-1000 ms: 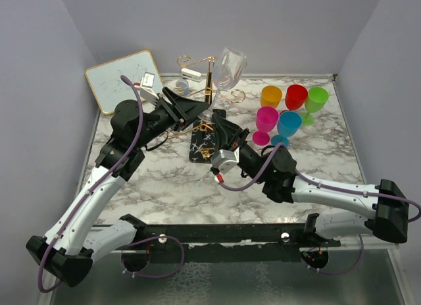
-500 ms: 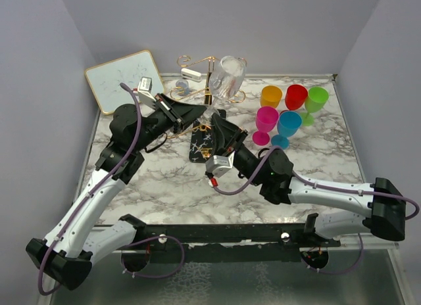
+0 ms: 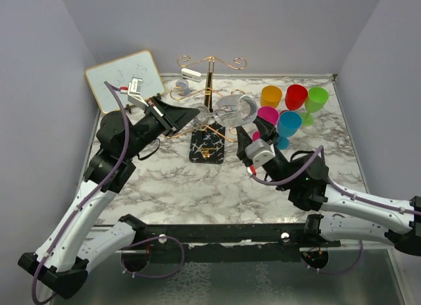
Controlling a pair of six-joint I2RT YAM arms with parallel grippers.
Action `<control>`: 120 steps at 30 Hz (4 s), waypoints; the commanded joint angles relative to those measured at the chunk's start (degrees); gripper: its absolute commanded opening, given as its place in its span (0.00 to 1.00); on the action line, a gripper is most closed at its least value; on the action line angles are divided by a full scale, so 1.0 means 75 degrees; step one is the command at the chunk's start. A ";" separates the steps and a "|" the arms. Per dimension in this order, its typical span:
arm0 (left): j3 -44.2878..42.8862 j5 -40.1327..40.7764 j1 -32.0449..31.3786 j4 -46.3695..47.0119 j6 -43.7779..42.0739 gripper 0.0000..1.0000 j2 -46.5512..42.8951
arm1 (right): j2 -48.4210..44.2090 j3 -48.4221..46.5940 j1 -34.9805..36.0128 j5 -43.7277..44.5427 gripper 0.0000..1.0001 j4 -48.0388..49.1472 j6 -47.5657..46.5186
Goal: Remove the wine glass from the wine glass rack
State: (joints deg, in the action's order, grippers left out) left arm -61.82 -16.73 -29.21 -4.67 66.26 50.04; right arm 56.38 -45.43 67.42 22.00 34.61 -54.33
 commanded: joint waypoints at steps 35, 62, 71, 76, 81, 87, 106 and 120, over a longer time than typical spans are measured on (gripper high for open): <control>-0.2380 0.3741 0.0038 -0.3671 -0.3778 0.00 -0.0711 | 0.2723 -0.7529 -0.4274 -0.4079 0.11 -0.9014 0.8210; -0.2186 0.2322 0.0045 -0.2421 -0.3633 0.00 0.0090 | 0.2136 -0.5556 -0.6575 -1.1977 0.50 -0.5761 1.0998; -0.2169 0.2025 0.0043 -0.2135 -0.3465 0.00 0.0368 | 0.2250 -0.5672 -0.6581 -1.1583 0.49 -0.5867 1.0921; -0.2209 0.1921 0.0039 -0.2062 -0.3432 0.00 0.0483 | 0.2341 -0.5810 -0.6575 -1.1319 0.49 -0.6149 1.0749; -0.2221 0.1834 0.0039 -0.1976 -0.3422 0.00 0.0651 | 0.2385 -0.5849 -0.6563 -1.1241 0.49 -0.6125 1.0736; -0.2350 0.1720 0.0039 -0.1818 -0.3388 0.00 0.0895 | 0.2536 -0.6009 -0.6534 -1.0909 0.48 -0.6496 1.0595; -0.2578 0.1714 0.0039 -0.1801 -0.3526 0.00 0.1274 | 0.2725 -0.6263 -0.6373 -0.9951 0.01 -0.7204 1.0201; -0.2532 0.2370 0.0039 -0.1975 -0.4040 0.44 0.1116 | 0.1846 -0.6363 -0.6373 -0.7888 0.01 -0.8409 0.9758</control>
State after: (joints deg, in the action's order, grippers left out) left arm -79.07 -2.55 -28.88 -20.45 38.57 60.12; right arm 74.89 -90.94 19.44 -45.87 -24.91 20.21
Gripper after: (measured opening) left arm 0.419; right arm 0.058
